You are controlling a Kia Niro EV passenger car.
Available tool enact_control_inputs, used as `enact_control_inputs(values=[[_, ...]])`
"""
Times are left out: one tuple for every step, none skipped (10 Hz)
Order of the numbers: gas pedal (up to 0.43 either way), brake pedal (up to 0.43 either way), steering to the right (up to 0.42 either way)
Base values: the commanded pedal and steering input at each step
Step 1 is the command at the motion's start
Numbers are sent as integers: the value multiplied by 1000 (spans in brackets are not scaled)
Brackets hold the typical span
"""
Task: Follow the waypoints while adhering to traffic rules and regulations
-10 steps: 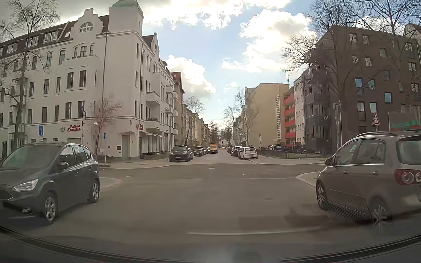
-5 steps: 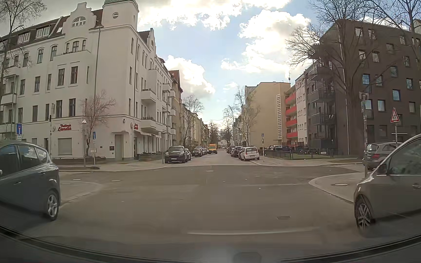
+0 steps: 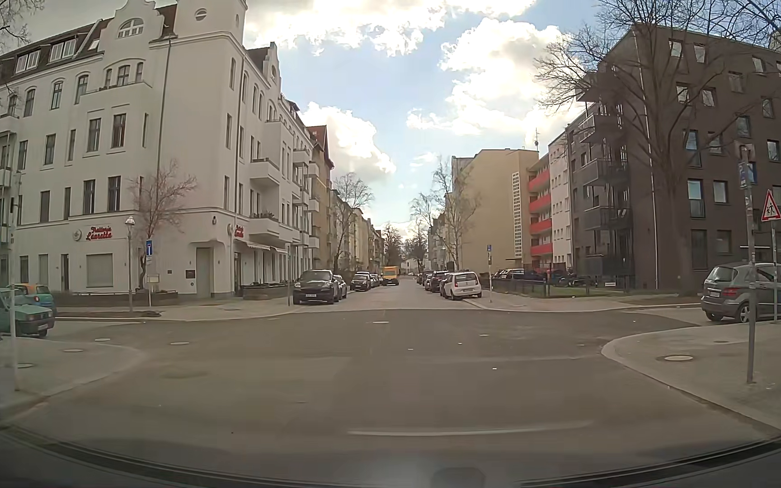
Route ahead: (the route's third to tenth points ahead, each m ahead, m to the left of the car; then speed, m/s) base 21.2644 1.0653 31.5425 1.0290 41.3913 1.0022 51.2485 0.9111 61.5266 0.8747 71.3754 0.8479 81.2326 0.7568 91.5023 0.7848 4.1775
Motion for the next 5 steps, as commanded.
enact_control_inputs(values=[[0, 122, 15], [0, 122, 15], [0, 128, 15], [0, 134, 15], [0, 134, 16]])
